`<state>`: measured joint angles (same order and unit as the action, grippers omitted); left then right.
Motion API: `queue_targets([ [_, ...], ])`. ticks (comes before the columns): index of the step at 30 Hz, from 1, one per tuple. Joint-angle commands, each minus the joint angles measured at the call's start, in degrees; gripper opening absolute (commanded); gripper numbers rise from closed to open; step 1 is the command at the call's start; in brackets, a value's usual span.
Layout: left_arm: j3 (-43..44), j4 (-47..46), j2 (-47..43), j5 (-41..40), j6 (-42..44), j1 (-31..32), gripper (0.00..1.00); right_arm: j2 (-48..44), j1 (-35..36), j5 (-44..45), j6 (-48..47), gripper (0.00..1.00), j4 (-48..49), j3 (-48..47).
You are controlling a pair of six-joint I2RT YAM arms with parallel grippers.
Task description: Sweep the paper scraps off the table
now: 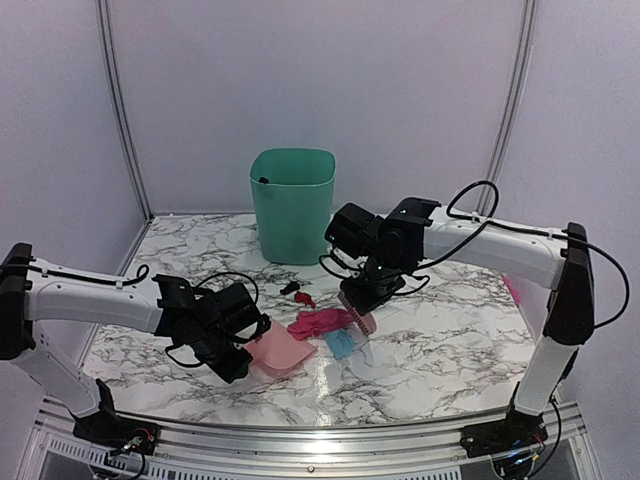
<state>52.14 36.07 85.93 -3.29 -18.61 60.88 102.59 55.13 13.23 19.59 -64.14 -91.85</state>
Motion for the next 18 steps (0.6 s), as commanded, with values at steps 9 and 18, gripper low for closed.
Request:
queue_targets([
  [9, 3.8, 1.3, 6.1, 1.8, 2.4, 0.7, 0.00, 5.7, 1.4, -9.5, -4.1, 0.00, 7.4, -4.9],
  [18, 5.8, 1.2, 6.7, 0.5, 2.1, 0.7, 0.00, 8.9, 2.3, -15.5, -5.2, 0.00, 9.6, -7.1],
])
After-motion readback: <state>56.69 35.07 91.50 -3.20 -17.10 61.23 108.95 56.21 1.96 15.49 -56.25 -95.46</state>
